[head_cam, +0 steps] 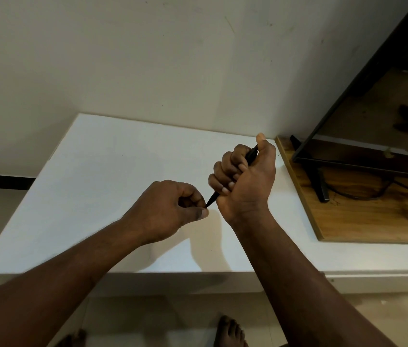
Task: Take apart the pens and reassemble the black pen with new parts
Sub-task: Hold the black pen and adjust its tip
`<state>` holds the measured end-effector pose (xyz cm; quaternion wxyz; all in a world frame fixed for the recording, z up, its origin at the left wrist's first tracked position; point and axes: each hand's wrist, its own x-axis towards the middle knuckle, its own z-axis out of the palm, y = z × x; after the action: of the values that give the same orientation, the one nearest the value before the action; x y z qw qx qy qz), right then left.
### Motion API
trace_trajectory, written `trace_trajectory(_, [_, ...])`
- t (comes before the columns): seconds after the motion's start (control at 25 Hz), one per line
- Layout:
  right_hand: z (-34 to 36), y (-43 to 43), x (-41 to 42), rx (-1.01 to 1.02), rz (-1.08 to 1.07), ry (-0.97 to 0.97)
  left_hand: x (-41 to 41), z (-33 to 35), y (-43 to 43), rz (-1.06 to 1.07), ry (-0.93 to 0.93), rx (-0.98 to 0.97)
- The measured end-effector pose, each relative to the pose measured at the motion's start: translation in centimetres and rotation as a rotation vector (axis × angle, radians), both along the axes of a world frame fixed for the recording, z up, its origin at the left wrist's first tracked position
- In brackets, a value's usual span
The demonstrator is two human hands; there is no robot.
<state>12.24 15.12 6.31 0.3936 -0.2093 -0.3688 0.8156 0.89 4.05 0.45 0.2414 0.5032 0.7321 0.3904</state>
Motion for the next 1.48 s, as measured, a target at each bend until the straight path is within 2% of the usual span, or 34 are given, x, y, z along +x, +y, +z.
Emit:
trace_trajectory(0.32, [-0.2, 0.4, 0.0, -0.046, -0.024, -0.004, 0.1, 0.6, -0.2, -0.01, -0.021, -0.022])
trace_trajectory(0.56, [-0.8, 1.3, 0.6, -0.266, -0.025, 0.044, -0.4, 0.9, -0.4, -0.077, -0.099, -0.151])
trace_trajectory(0.8, [-1.1, 1.8, 1.0, -0.434, -0.02, 0.104, -0.5, 1.4, -0.3, -0.097, -0.227, -0.173])
trace_trajectory(1.12, [-1.2, 1.8, 0.9, -0.415, -0.03, 0.084, -0.8, 2.0, -0.4, -0.089, -0.388, -0.166])
trace_trajectory(1.48, [-0.9, 1.7, 0.8, -0.384, -0.047, 0.068, -1.0, 2.1, -0.5, -0.102, -0.373, -0.198])
